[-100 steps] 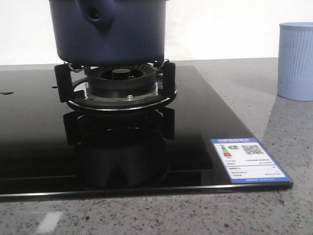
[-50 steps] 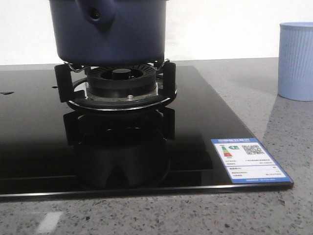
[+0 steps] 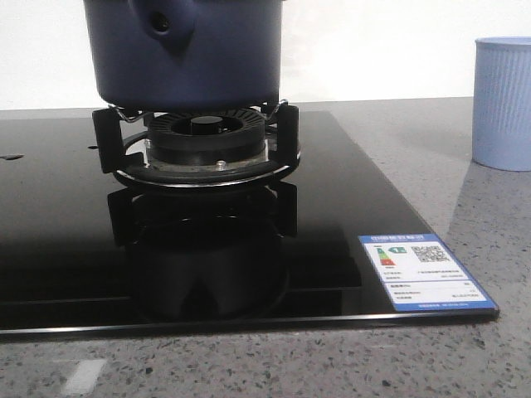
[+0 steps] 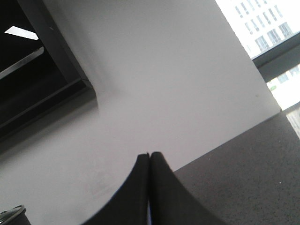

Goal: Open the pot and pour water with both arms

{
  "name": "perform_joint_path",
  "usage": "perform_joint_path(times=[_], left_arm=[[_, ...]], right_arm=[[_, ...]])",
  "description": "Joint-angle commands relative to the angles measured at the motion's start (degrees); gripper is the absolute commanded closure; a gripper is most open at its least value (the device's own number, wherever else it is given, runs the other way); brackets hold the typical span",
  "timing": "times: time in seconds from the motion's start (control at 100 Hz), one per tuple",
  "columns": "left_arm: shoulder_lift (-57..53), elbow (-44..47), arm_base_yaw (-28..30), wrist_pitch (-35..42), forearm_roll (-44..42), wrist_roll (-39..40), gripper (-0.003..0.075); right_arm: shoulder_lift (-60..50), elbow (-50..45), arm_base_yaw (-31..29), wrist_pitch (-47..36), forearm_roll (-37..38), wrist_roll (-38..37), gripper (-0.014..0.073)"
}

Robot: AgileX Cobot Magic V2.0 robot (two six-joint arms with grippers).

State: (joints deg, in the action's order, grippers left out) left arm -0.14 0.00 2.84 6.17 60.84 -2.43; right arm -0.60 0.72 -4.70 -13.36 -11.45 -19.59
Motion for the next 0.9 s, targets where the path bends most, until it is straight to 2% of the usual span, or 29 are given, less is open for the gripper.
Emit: perform_joint_path(times=[0.0, 0.08, 0.16, 0.31, 0.41, 0.49, 0.59, 0.65, 0.74, 0.89], left_arm=[[-1.54, 1.26, -0.06, 0.41, 5.24, 0.32, 0.074], [-1.54, -0.92, -0.06, -4.24, 3.46, -0.13, 0.074], [-1.28, -4.3, -0.18, -11.85, -2.15, -0.25, 0.074], [2.79, -12.05, -0.18, -24.96, -10.79, -0.68, 0.0739], [8.65, -16.87, -0.18, -34.03, -11.33, -6.8, 0.0739], [13.97, -20.41, -0.18, -40.34, -8.74, -13.53, 0.0739], [19.32, -24.61, -4.05, -42.48, 0.0, -24.84, 0.0739], [22.6, -27.95, -6.38, -45.59, 3.19, -30.83, 0.0739], [28.82, -33.37, -9.95, -50.92, 5.59, -34.83, 0.0738], [38.29, -42.56, -14.03, -63.35, 10.46, -45.8, 0.0739]], right_arm=[[-0.96, 4.15, -0.24, 0.72, -1.08, -0.09, 0.0659], [0.16, 7.3, 0.01, 8.23, -1.08, -0.09, 0.0659], [2.14, 11.45, 1.27, 16.17, -0.98, 0.02, 0.0659], [7.98, 19.8, 6.32, 28.57, -0.74, 1.05, 0.0662], [13.28, 24.97, 10.71, 36.83, -1.72, 1.05, 0.0662], [16.94, 28.9, 14.27, 42.19, -3.61, 1.05, 0.0662], [20.86, 32.74, 19.44, 46.22, -6.98, 1.05, 0.0662], [22.75, 34.62, 22.16, 47.07, -8.94, 1.15, 0.0667], [24.65, 37.33, 26.47, 47.72, -11.73, 3.42, 0.0667], [26.67, 40.62, 32.54, 47.72, -15.0, 8.37, 0.0667]])
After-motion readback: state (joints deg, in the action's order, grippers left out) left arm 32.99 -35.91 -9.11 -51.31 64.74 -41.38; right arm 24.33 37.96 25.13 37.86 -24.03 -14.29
